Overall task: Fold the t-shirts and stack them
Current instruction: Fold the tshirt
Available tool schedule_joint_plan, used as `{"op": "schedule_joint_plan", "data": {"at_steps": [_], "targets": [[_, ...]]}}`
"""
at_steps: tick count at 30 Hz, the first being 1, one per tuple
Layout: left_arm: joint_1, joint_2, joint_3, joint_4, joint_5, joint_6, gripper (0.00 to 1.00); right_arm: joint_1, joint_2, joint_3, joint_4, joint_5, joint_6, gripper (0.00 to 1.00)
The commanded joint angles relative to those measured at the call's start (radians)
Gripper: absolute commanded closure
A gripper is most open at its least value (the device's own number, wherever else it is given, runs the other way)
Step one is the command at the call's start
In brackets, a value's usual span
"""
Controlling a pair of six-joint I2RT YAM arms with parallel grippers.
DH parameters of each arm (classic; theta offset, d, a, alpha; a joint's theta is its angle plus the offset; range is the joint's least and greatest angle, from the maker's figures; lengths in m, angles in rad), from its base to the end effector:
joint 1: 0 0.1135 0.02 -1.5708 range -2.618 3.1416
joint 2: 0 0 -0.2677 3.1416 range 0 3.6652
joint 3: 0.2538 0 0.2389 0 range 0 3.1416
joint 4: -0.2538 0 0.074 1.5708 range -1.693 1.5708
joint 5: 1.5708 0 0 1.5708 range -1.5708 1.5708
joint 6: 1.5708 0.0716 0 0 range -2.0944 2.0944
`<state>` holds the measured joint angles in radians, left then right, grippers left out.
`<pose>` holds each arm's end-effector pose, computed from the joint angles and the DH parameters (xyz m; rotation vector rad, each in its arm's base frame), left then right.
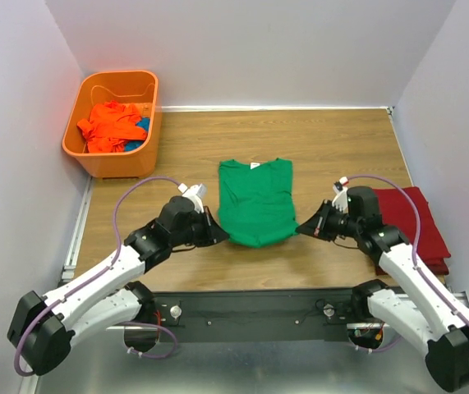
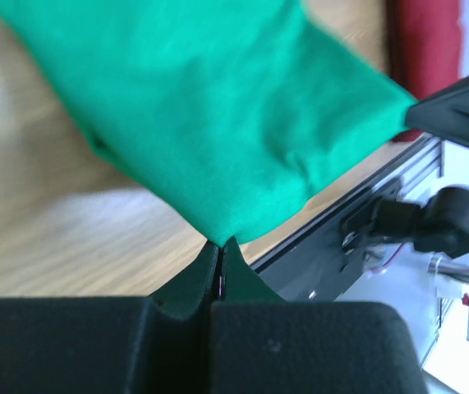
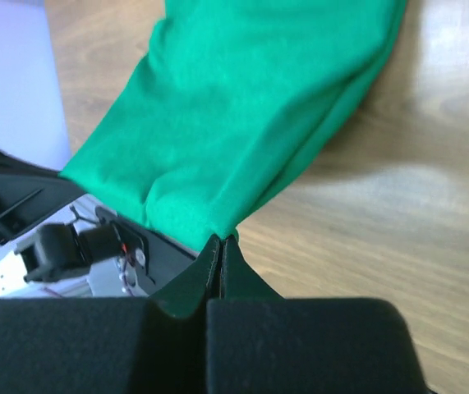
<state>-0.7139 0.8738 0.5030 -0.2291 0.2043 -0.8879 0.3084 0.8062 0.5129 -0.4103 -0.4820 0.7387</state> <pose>0.1450 -0.1448 0.2095 -0.0787 2.3875 -1.0737 0.1597 0.0857 0.2083 0.2462 2.4084 1.0688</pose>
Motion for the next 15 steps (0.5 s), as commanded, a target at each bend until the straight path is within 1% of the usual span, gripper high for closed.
{"op": "schedule_joint_plan", "data": {"at_steps": [1, 2, 3, 5, 6, 9, 10, 11, 13, 14, 15], "targets": [[0.033, 0.056, 0.112, -0.010, -0.023, 0.067, 1.00, 0.006, 0.083, 0.111, -0.025, 0.072, -0.035, 0.99], [0.060, 0.092, 0.155, -0.003, -0.008, 0.088, 1.00, 0.006, 0.124, 0.169, -0.024, 0.080, -0.041, 0.99], [0.073, 0.112, 0.178, 0.002, 0.000, 0.096, 1.00, 0.006, 0.125, 0.199, -0.024, 0.091, -0.048, 0.99], [0.105, 0.157, 0.222, 0.019, 0.027, 0.113, 1.00, 0.005, 0.210, 0.263, -0.024, 0.134, -0.068, 0.99], [0.129, 0.203, 0.262, 0.043, 0.050, 0.121, 1.00, 0.006, 0.244, 0.324, -0.024, 0.144, -0.074, 0.99], [0.189, 0.310, 0.342, 0.097, 0.118, 0.119, 1.00, 0.006, 0.381, 0.447, -0.002, 0.207, -0.091, 0.99], [0.203, 0.370, 0.389, 0.111, 0.144, 0.119, 1.00, 0.006, 0.451, 0.476, 0.013, 0.229, -0.093, 0.99], [0.214, 0.370, 0.390, 0.111, 0.144, 0.119, 1.00, 0.005, 0.487, 0.504, 0.013, 0.233, -0.097, 0.99], [0.255, 0.467, 0.463, 0.143, 0.181, 0.122, 1.00, 0.003, 0.557, 0.590, 0.045, 0.244, -0.094, 0.99], [0.269, 0.532, 0.488, 0.148, 0.194, 0.121, 1.00, 0.001, 0.623, 0.622, 0.053, 0.259, -0.094, 0.99], [0.290, 0.565, 0.543, 0.172, 0.214, 0.130, 1.00, -0.005, 0.664, 0.680, 0.067, 0.263, -0.096, 0.99]]}}
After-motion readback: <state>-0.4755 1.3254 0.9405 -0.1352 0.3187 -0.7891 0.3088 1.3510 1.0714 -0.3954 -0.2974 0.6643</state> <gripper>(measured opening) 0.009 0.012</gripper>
